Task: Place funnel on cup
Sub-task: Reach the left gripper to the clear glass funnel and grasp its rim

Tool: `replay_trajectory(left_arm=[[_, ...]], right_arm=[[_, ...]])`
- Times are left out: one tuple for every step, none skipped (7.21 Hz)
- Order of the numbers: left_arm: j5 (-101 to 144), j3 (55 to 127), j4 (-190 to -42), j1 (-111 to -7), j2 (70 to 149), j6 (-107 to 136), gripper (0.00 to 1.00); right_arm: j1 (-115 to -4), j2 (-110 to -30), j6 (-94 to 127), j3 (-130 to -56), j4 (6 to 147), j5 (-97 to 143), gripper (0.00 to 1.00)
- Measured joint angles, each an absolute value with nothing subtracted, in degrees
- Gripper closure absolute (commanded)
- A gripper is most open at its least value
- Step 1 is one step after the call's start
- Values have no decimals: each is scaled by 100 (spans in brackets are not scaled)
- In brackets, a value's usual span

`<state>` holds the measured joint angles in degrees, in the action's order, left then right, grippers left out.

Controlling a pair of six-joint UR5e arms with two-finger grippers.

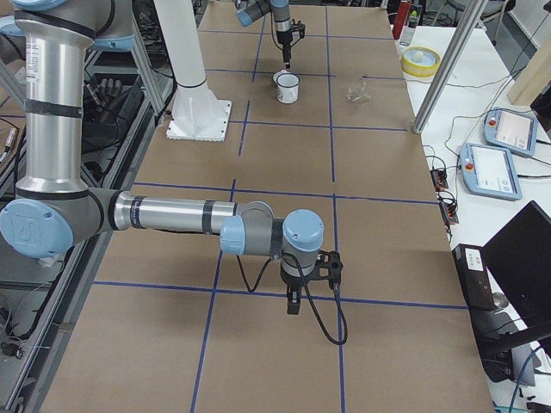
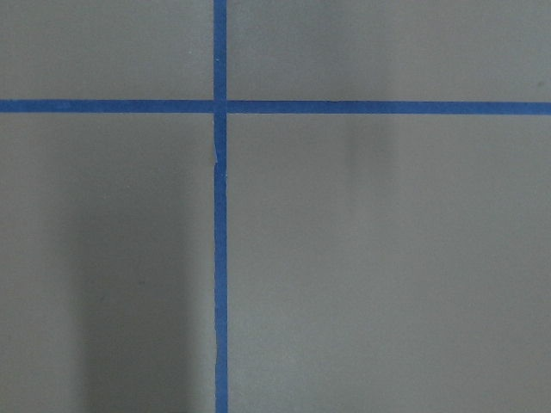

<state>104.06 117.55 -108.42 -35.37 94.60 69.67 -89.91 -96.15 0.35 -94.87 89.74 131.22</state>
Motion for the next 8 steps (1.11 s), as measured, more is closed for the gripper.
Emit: replay_trajectory(left_arm=[[10405, 11830, -10844, -3839, 9632, 7529, 0], [10347, 11820, -10845, -4034, 9919, 8206, 0], [10147, 11681, -10848, -4138, 10357, 9016, 0], [9842, 11311, -10851, -4171, 10930, 9958, 0], [9606, 10785, -10955, -4168, 11457, 10847, 0], [9391, 10186, -11353, -4158, 11834, 11672, 0], [9081, 9457, -12030, -4142, 12135, 12410, 0], [8713, 8635, -12598, -4130, 12485, 12941, 0]], right_arm=[[-8991, -9615, 35, -9489, 8974, 13122, 0], [-8991, -9615, 35, -9490, 8974, 13122, 0], [-8991, -9615, 35, -9487, 8973, 13122, 0], [-8991, -9615, 35, -9487, 8974, 13122, 0], [-8991, -9615, 35, -9488, 8974, 13122, 0], [-8991, -9615, 35, -9490, 8974, 13122, 0], [-8991, -9615, 35, -9492, 8974, 13122, 0], [-8991, -9615, 35, -9492, 8974, 13122, 0]])
